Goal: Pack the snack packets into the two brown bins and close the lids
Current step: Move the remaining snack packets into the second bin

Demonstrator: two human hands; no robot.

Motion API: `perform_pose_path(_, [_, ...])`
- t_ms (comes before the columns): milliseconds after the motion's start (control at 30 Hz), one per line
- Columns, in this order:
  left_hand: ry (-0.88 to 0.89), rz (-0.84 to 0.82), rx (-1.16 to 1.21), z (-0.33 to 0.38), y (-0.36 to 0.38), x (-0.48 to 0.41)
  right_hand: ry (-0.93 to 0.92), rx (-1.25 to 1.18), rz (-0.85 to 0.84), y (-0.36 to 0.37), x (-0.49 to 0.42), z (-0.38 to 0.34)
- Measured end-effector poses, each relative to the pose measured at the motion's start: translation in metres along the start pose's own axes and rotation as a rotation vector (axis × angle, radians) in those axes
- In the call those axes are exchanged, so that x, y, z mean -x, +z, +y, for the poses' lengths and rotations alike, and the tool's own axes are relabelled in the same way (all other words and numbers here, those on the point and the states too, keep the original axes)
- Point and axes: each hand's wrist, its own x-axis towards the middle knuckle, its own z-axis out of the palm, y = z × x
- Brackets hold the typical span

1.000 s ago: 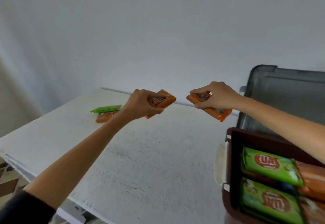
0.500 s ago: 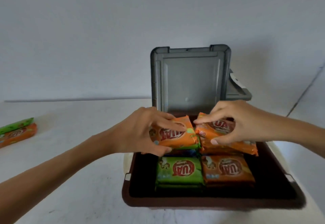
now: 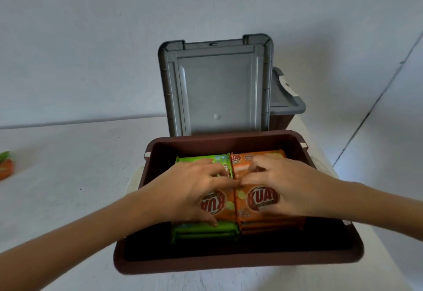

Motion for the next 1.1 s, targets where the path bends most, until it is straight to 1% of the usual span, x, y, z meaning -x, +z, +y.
perform_pose_path(100, [-0.006,-0.031,-0.02,0.008,0.008,-0.002,0.016,0.086,-0.044,0.009,0.003,-0.007])
perform_pose_path(167, [-0.022,-0.05,0.041,0.01,0.012,0.001,0.014,0.127,-0.076,0.012,0.005,-0.01])
perform_pose_path(267, [-0.011,-0.062,0.064,0.01,0.019,0.01,0.018,0.123,-0.116,0.013,0.004,-0.011])
perform_pose_path(400, [-0.037,-0.035,0.111,0.011,0.02,0.005,0.028,0.11,-0.11,0.013,0.003,-0.013])
perform_pose_path(500, [-0.081,-0.083,0.119,0.012,0.021,0.002,0.025,0.142,-0.112,0.014,0.002,-0.014])
perform_pose_path(767, [-0.057,-0.131,0.077,0.013,0.022,0.001,0.031,0.142,-0.161,0.011,-0.005,-0.018])
perform_pose_path(900, [-0.059,-0.095,0.157,0.01,0.018,0.002,0.014,0.117,-0.169,0.0,-0.015,-0.014])
perform_pose_path(1000, [-0.073,-0.041,0.228,0.007,0.014,0.005,0.003,0.11,-0.119,-0.009,-0.022,-0.012])
perform_pose_path(1100, [-0.111,0.032,0.265,-0.003,0.004,0.012,0.004,0.053,-0.062,-0.014,-0.032,-0.014])
